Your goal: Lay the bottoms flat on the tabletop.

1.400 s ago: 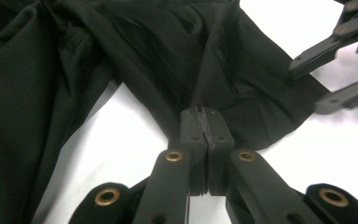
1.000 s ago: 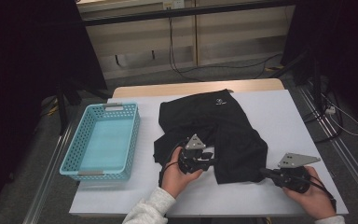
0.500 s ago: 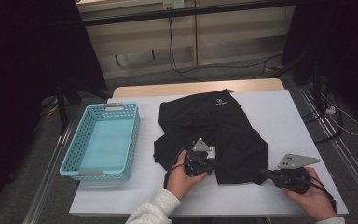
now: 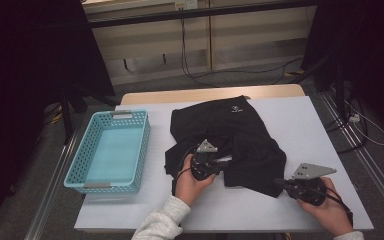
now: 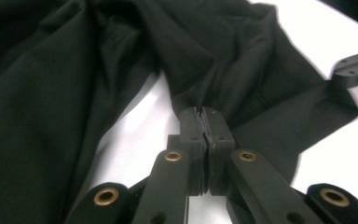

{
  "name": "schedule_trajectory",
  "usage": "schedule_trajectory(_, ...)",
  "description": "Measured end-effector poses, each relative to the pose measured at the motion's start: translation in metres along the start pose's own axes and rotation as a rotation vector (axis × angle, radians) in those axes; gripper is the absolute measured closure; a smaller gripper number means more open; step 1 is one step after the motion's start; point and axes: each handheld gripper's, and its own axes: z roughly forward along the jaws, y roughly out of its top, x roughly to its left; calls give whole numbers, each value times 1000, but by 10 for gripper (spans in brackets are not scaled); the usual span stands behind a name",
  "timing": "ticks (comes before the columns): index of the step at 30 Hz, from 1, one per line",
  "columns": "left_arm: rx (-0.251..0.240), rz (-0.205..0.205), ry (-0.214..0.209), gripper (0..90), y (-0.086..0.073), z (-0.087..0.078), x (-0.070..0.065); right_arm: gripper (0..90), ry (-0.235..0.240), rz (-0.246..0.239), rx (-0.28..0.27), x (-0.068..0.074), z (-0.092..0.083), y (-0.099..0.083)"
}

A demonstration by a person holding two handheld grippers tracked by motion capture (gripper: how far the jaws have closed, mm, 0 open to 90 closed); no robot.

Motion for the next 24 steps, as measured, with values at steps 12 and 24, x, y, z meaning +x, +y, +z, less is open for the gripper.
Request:
schedule_trajectory(12, -1, 9, 12, 878, -2, 0, 3, 594, 54, -42, 35, 17, 4, -1)
schedule_trajectory(24, -19, 27, 16, 876, 0, 0, 3, 900, 14, -28, 15, 10, 5, 3)
